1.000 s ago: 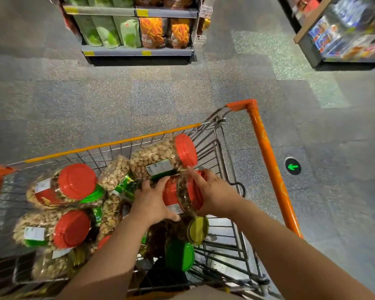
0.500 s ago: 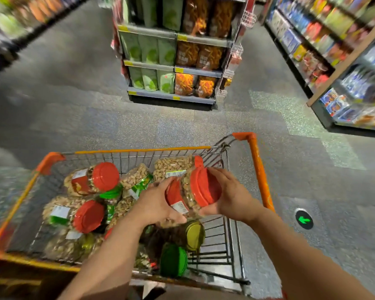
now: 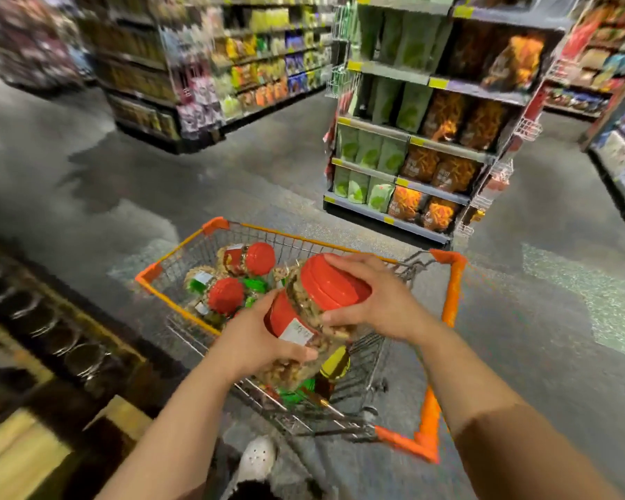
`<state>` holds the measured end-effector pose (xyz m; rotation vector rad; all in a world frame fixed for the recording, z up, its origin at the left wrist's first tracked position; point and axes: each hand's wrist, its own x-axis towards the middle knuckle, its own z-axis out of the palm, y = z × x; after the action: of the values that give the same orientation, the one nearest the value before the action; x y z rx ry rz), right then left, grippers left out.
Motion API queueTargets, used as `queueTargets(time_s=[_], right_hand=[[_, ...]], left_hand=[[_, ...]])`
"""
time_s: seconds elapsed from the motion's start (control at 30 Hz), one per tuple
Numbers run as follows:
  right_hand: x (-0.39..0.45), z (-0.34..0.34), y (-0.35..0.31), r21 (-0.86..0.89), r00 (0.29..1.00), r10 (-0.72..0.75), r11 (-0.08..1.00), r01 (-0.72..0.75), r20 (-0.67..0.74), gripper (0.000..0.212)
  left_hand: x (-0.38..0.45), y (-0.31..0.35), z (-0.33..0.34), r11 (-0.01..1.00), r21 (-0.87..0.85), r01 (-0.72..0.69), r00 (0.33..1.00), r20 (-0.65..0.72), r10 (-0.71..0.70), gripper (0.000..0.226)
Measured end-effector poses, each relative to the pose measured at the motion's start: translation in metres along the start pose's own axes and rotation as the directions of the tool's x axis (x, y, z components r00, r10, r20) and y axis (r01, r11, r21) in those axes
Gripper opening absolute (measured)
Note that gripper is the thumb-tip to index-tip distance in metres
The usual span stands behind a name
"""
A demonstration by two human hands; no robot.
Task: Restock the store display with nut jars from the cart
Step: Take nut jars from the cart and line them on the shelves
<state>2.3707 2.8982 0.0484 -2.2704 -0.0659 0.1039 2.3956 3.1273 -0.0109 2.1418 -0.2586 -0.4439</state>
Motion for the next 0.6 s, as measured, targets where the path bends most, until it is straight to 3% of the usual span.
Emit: queueTargets(time_s=[0.2,0.3,0.43,0.6], right_hand=[[-0.032,0.018,-0.06,-0.01,0.986,-0.163,0.987,0.163,0.024,0.115],[-0.053,0.036,-0.091,0.016,0.975,-0.218,0.976,0.219,-0.054,0.107],[-0.073,0.061,-0.125,0.061,0.955,-0.286,0.955,0.291,-0.079,0.1],[-0.115,0.112,-0.177,0.11,0.917,-0.399,0.91,0.399,-0.019,0.105]], left_hand=[[-0.092,-0.004,-0.024,0.993,-0.094,0.067,0.979,-0.188,-0.084,0.135],[-0.13,-0.008,-0.041,0.99,-0.139,0.031,0.962,-0.264,-0.067,0.119],[-0.176,-0.003,-0.059,0.982,-0.187,0.024,0.94,-0.33,-0.085,0.072],[-0.27,-0.019,-0.082,0.969,-0.245,0.03,0.889,-0.436,-0.138,0.076]])
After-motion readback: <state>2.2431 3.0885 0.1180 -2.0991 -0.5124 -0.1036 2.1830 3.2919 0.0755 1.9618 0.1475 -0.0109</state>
